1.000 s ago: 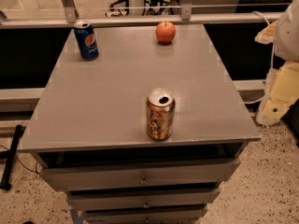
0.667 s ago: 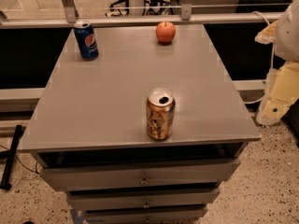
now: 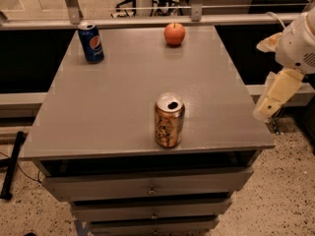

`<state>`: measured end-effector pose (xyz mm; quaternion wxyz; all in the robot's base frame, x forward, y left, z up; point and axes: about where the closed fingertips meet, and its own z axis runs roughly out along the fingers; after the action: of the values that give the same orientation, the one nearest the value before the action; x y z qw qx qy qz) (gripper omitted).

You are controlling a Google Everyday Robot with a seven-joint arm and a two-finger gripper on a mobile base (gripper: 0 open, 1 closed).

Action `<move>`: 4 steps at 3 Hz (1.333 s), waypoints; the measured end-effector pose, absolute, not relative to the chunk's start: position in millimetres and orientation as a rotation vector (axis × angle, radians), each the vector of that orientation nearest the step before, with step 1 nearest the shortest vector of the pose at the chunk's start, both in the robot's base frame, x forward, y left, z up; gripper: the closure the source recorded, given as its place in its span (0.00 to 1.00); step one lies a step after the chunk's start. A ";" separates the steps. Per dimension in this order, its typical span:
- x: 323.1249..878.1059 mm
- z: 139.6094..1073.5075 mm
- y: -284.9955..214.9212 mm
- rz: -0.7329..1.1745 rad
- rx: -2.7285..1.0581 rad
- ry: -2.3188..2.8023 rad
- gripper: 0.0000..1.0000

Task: Move apple near orange can

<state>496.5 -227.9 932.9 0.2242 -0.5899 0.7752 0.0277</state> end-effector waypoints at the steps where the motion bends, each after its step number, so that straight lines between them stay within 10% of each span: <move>1: 563.6 912.8 -228.5 0.113 -1.567 2.032 0.00; 4: 651.5 903.1 -224.5 0.124 -1.413 1.896 0.00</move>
Offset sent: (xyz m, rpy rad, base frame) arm 0.2047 0.0065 -0.0195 0.2568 -0.2868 0.0313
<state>651.5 -224.5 903.1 0.3772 -0.5526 0.7416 0.0486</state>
